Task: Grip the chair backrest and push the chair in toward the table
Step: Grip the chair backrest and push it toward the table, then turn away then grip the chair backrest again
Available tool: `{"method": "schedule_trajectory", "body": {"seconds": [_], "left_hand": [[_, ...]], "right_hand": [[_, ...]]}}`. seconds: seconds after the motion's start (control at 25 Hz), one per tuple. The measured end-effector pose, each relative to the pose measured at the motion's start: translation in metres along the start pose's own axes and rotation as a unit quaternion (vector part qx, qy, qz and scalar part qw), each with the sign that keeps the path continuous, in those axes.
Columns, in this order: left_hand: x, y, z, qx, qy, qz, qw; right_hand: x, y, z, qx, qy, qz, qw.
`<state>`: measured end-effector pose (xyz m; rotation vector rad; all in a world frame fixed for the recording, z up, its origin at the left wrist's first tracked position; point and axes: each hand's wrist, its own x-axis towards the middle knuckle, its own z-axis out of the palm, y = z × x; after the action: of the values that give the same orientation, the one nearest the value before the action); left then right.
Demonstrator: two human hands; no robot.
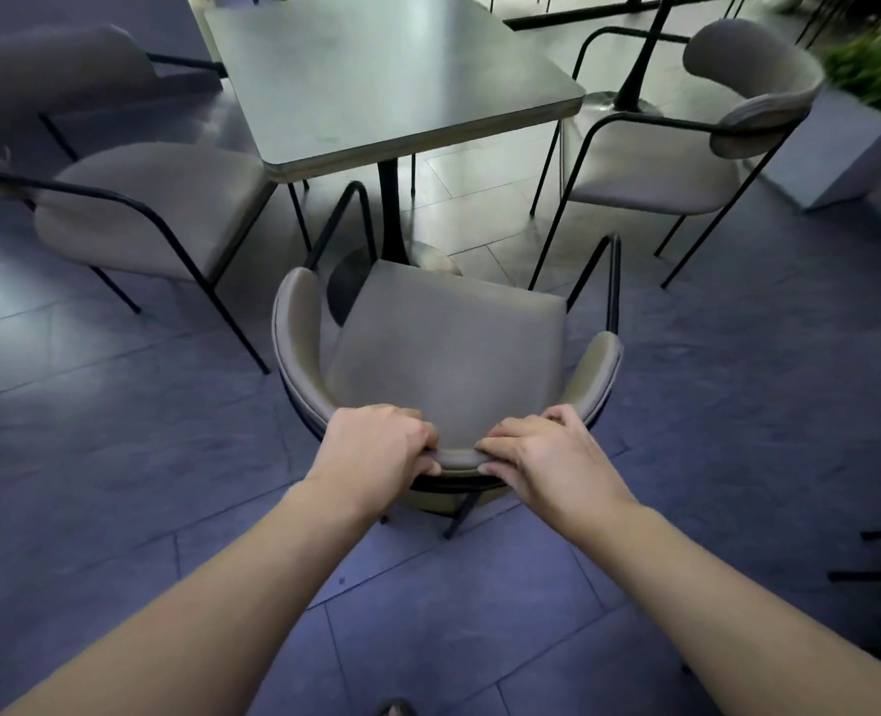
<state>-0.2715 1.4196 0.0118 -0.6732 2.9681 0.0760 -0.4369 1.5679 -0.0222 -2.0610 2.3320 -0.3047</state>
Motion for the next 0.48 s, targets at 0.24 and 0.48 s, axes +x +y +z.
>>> {"method": "schedule_trajectory", "body": {"seconds": [0.24, 0.48], "left_hand": [[-0.004, -0.006, 0.006, -0.048, 0.007, 0.026, 0.999], [0.011, -0.020, -0.057, -0.075, 0.028, 0.004, 0.997]], "right_hand": [[-0.008, 0.001, 0.002, 0.034, 0.014, -0.001, 0.999], [0.021, 0.002, -0.077, 0.028, 0.044, 0.032, 0.998]]}}
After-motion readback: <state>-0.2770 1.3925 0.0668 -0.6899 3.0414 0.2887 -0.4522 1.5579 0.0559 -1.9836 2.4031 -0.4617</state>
